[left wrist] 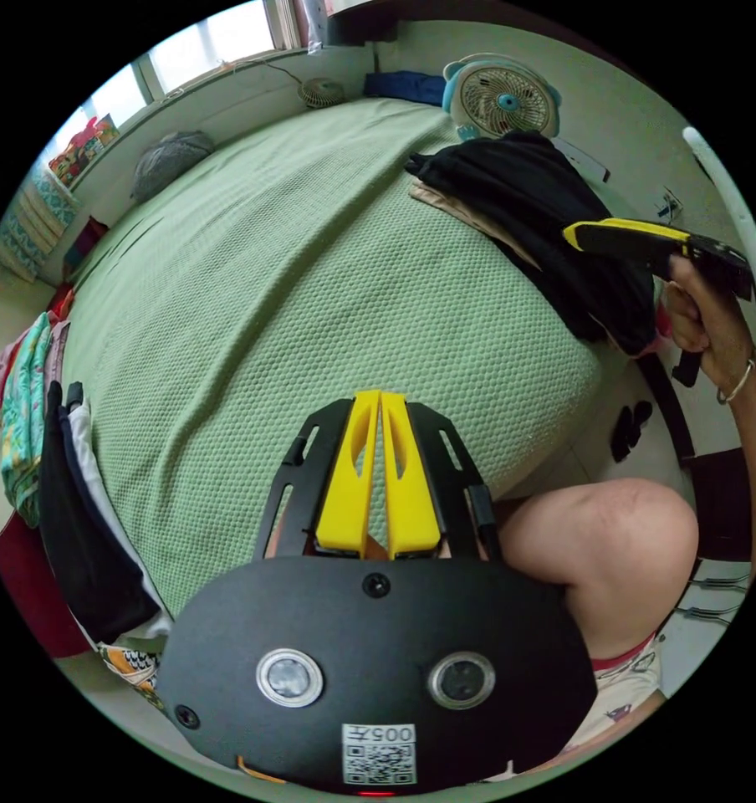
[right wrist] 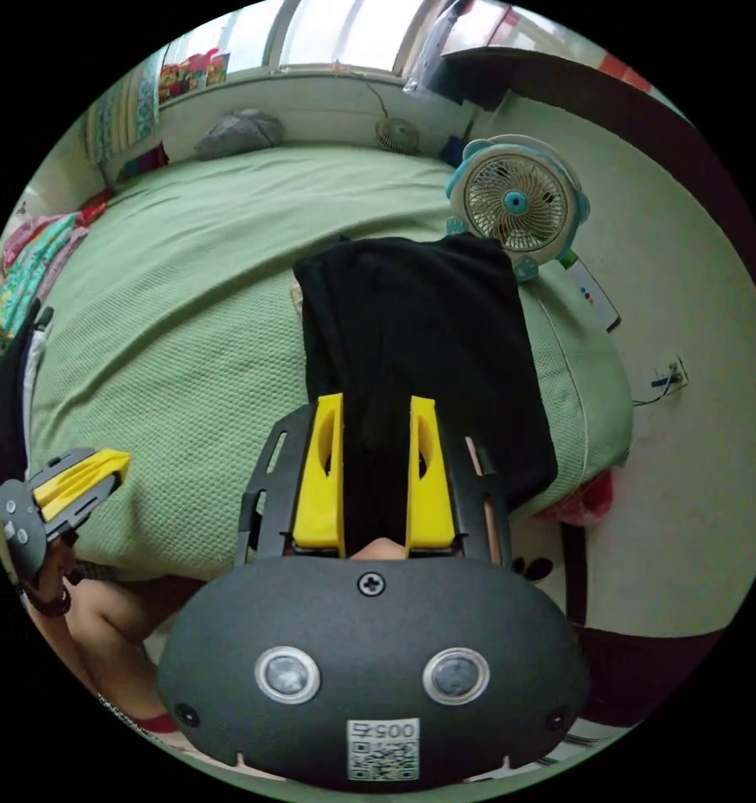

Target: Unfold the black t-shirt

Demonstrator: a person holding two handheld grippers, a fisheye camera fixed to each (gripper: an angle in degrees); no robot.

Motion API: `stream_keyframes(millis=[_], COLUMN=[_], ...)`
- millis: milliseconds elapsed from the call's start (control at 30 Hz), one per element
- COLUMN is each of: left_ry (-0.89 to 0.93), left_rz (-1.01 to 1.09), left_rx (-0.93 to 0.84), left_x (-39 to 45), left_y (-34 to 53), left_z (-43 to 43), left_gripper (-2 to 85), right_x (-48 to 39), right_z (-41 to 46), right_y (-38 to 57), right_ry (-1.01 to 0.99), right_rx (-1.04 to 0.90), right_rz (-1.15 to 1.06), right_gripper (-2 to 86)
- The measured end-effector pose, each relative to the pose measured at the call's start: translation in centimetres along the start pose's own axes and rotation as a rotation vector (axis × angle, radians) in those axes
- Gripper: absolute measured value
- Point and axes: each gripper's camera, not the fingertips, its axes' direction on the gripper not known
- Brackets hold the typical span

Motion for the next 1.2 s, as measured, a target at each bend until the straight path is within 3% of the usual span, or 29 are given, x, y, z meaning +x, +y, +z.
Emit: stream_keyframes(millis=[133, 433, 900, 1200], left_ry=[0.007, 0.011, 0.009, 0.017], left_rz=[-0.011, -0.004, -0.027, -0.117], left_rx=[0.002, 0.0, -0.004, 0.018], left_x=[-0.9, -2.2, -5.6, -9.1], left_y=[-0.5, -1.3, -1.8, -1.5], left_z=[-0.1, -0.8, -4.1, -7.7], left_gripper=[-0.2, -0.3, -0.2, -0.3], right_x=[2.4, 7.4, 6.2, 1.0], right_z=[-1.1, -2.2, -3.6, -4.8], right_y=[-1.4, -3.8, -6.9, -8.8], right_ry=[-0.061, -0.183, -0.341, -0.442], right_rx=[0.009, 0.009, 0.0, -0.009], right_rz=[0.026, 0.125, 0.033, -0.075], right_gripper=[0.7, -0.8, -1.1, -1.1])
